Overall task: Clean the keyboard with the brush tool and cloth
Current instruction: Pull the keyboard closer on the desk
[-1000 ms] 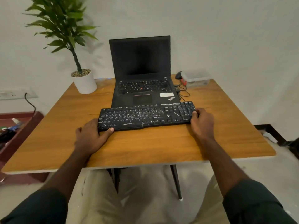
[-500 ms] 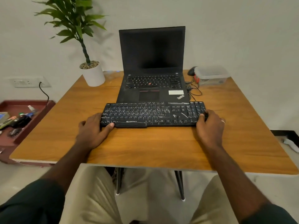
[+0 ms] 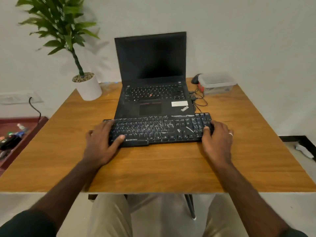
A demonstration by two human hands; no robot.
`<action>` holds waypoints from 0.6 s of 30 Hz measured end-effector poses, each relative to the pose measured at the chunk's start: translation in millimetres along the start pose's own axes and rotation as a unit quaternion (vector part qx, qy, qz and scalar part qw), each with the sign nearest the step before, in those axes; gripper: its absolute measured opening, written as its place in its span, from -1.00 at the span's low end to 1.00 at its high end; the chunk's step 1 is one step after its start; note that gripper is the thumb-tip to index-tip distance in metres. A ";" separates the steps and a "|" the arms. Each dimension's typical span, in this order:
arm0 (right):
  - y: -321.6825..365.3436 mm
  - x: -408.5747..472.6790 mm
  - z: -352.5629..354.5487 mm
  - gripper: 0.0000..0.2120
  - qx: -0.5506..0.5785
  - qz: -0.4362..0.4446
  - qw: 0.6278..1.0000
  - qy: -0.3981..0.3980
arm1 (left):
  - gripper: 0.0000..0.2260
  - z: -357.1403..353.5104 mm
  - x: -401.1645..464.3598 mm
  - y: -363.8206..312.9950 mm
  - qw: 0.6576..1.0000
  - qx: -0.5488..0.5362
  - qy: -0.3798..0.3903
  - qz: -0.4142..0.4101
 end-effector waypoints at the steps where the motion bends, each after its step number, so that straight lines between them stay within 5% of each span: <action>1: -0.3 -0.7 2.5 -0.61 0.017 -0.006 1.000 -0.002 | -0.37 -5.5 14.0 -21.1 1.000 -0.012 0.005 -0.029; 10: -6.3 28.7 10.3 -0.70 0.073 -0.032 0.997 0.003 | -0.66 -77.7 135.6 -169.4 0.978 -0.153 0.072 -0.120; 18: 5.0 120.6 39.6 -0.85 0.039 0.018 0.999 -0.004 | -0.84 -101.1 190.2 -206.8 0.980 -0.168 0.084 -0.063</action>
Point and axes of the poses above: each hand's wrist, its own x-axis towards the middle knuckle, its own z-axis out of the back of the hand, y = z × x, the point moved 9 cm from there along x, towards the middle knuckle, and after that the axes turned 5 degrees about -x, right-handed, at the moved point
